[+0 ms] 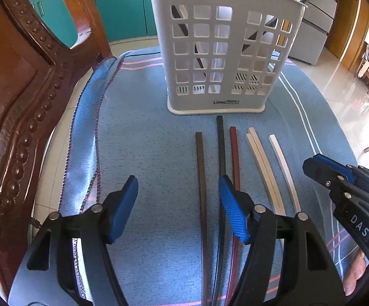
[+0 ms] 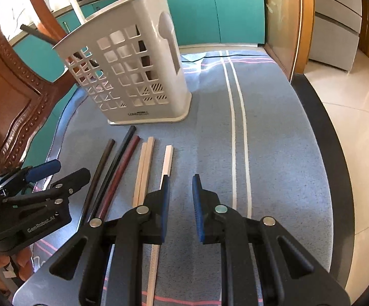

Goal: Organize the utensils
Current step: 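Move the left tool to the dark brown stick while the right tool approaches a beige strip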

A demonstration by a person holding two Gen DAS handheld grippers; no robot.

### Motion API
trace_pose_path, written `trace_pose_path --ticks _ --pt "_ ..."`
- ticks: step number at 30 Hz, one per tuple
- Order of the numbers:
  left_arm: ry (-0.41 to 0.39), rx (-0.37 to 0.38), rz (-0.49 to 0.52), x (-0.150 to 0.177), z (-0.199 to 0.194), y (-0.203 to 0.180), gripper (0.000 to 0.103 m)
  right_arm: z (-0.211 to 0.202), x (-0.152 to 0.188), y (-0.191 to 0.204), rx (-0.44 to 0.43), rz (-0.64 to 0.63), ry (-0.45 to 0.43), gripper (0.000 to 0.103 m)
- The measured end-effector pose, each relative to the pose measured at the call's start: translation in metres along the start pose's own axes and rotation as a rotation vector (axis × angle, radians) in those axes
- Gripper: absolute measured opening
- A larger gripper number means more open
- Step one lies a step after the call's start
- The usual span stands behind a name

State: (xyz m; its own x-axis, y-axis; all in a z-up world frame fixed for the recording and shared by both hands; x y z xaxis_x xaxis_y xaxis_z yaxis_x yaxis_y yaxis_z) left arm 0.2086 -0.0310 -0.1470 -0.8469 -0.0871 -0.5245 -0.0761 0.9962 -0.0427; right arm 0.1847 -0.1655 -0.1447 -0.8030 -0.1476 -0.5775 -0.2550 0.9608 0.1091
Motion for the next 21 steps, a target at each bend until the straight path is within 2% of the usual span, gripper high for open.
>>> trace_pose_path --ticks 5,12,14,16,21 --pt "0.010 0.001 -0.002 -0.003 0.004 0.000 0.067 0.006 0.001 0.003 -0.005 -0.009 0.022 0.018" --pt "0.035 0.039 -0.017 -0.003 0.010 0.002 0.068 0.011 0.008 0.003 0.005 -0.012 0.070 0.020" --pt "0.045 0.059 -0.029 -0.003 0.010 0.004 0.068 0.010 0.009 0.004 0.003 -0.017 0.071 0.027" --pt "0.053 0.097 -0.056 -0.005 0.008 0.009 0.068 0.008 0.009 0.005 0.004 -0.013 0.066 0.037" --pt "0.067 0.172 -0.166 -0.013 0.008 0.033 0.068 -0.002 0.001 0.001 0.007 0.004 0.033 0.038"
Point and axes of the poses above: each gripper's, at about its wrist camera, not at the fingertips, and z roughly the way its jaws point, y to its left, x to its underside, the point moved 5 cm from there along z, roughly the way its jaws point, and after that the axes turned 7 degrees about -z, right-handed, at the moved point
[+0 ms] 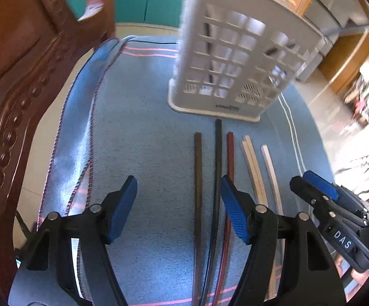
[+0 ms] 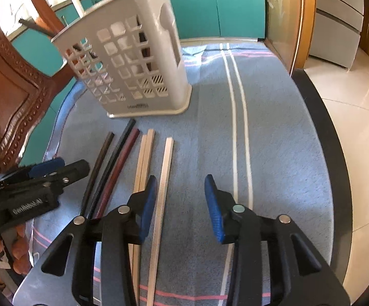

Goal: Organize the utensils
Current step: 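Move the left tool to the dark brown stick while the right tool approaches a beige strip, then close the left tool on the dark brown stick while the right tool closes on the beige strip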

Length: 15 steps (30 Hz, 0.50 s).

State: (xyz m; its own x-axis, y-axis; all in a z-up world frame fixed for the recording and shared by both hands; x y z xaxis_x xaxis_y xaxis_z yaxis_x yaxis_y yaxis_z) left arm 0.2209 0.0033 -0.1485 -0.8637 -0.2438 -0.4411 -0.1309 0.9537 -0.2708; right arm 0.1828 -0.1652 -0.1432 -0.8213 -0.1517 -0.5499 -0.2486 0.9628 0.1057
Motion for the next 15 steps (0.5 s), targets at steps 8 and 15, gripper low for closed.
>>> trace_pose_path --ticks 8,15 --pt "0.004 0.009 -0.021 -0.005 0.005 0.009 0.064 -0.005 -0.002 -0.014 -0.003 0.048 0.008 0.040" --pt "0.003 -0.123 0.074 0.008 0.021 -0.005 0.060 -0.002 0.005 -0.002 -0.013 -0.008 0.045 0.042"
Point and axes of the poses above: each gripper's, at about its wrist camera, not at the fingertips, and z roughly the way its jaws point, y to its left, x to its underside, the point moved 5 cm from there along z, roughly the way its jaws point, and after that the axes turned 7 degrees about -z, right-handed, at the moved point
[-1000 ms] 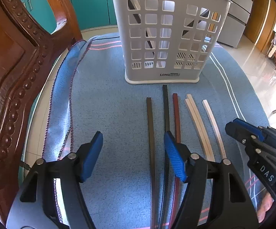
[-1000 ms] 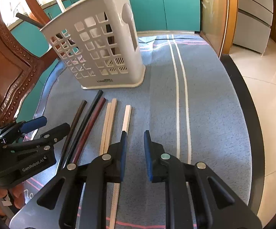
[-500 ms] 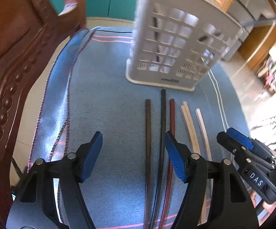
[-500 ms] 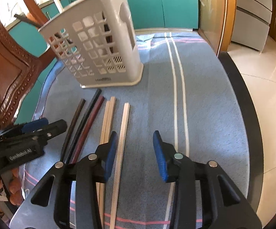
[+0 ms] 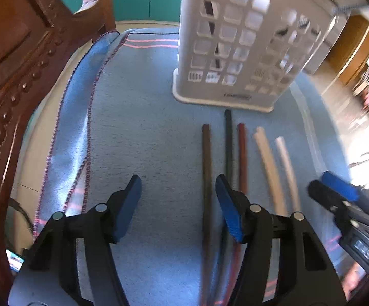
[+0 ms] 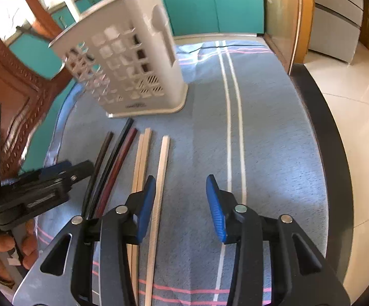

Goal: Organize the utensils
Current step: 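Close the left tool on the dark brown stick while the right tool closes on the beige strip, then lift both held pieces upright and carry them above the white holder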

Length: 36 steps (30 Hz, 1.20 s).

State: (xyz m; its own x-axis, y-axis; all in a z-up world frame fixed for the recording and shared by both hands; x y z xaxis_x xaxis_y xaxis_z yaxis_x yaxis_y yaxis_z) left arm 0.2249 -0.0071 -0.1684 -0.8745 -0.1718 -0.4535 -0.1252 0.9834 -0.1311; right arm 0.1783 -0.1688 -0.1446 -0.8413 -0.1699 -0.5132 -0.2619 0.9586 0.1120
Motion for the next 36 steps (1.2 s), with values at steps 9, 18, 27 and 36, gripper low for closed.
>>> trace_pose_path --ticks 9,18,27,36 --pt "-0.008 -0.053 0.022 -0.001 0.008 -0.002 0.050 0.014 0.006 0.014 0.052 -0.077 0.039 0.042" --pt "-0.020 -0.071 0.031 0.000 0.007 0.001 0.056 0.028 0.001 0.025 0.166 -0.150 0.031 0.042" --pt "-0.038 -0.042 0.030 -0.013 0.012 -0.003 0.021 0.029 0.000 0.028 0.129 -0.157 0.020 0.018" --pt "-0.163 0.018 0.020 -0.024 -0.027 -0.007 0.007 -0.001 -0.010 0.031 0.026 -0.140 -0.083 0.006"
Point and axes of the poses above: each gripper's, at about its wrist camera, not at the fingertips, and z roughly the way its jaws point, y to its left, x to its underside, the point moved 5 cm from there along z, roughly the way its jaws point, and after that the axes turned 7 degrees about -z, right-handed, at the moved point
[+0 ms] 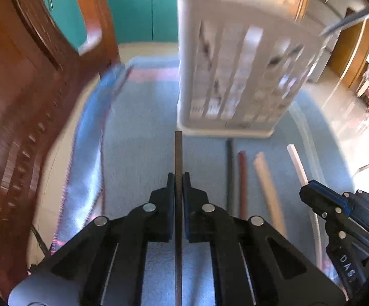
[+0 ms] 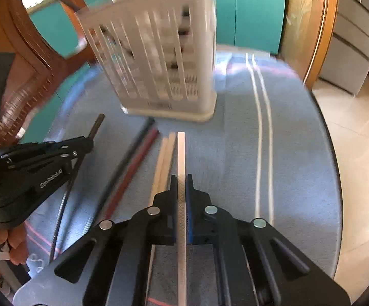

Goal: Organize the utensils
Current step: 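Lift both held pieces upright and carry them above the white holder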

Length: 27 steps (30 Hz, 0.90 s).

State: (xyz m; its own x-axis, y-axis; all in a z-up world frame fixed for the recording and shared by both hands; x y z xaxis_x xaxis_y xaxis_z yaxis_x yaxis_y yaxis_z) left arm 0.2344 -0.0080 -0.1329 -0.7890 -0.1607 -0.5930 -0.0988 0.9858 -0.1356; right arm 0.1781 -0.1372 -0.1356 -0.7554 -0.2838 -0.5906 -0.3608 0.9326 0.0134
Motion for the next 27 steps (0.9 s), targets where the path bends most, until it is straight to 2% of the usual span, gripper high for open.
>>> trace_pose_path --ticks 6,12,16,17,20,22,24,27 --pt "-0.195 0.088 -0.008 -0.015 -0.088 -0.003 0.007 -0.075 -0.020 -0.002 -0.094 -0.006 -0.182 0.006" --pt "-0.437 0.179 -0.034 -0.054 -0.189 -0.005 0.007 -0.152 -0.043 -0.003 -0.154 -0.022 -0.358 0.006" --pt "-0.640 0.232 -0.058 -0.085 -0.255 -0.009 0.007 -0.187 -0.074 -0.003 -0.158 -0.031 -0.459 0.006" --pt "-0.719 0.246 -0.074 -0.096 -0.271 -0.010 0.007 -0.193 -0.080 -0.005 -0.149 -0.032 -0.476 0.006" --pt "-0.874 0.240 -0.116 -0.119 -0.283 -0.015 0.007 -0.211 -0.102 -0.010 -0.133 -0.025 -0.527 0.006" --pt "-0.899 0.200 -0.118 -0.130 -0.271 -0.018 0.007 -0.221 -0.117 -0.013 -0.146 -0.009 -0.562 0.006" --pt "-0.856 0.152 -0.125 -0.139 -0.238 -0.023 0.007 -0.230 -0.126 -0.018 -0.128 0.009 -0.605 0.006" --pt "-0.757 0.153 -0.129 -0.149 -0.194 -0.029 0.007 -0.239 -0.140 -0.027 -0.068 0.052 -0.697 0.006"
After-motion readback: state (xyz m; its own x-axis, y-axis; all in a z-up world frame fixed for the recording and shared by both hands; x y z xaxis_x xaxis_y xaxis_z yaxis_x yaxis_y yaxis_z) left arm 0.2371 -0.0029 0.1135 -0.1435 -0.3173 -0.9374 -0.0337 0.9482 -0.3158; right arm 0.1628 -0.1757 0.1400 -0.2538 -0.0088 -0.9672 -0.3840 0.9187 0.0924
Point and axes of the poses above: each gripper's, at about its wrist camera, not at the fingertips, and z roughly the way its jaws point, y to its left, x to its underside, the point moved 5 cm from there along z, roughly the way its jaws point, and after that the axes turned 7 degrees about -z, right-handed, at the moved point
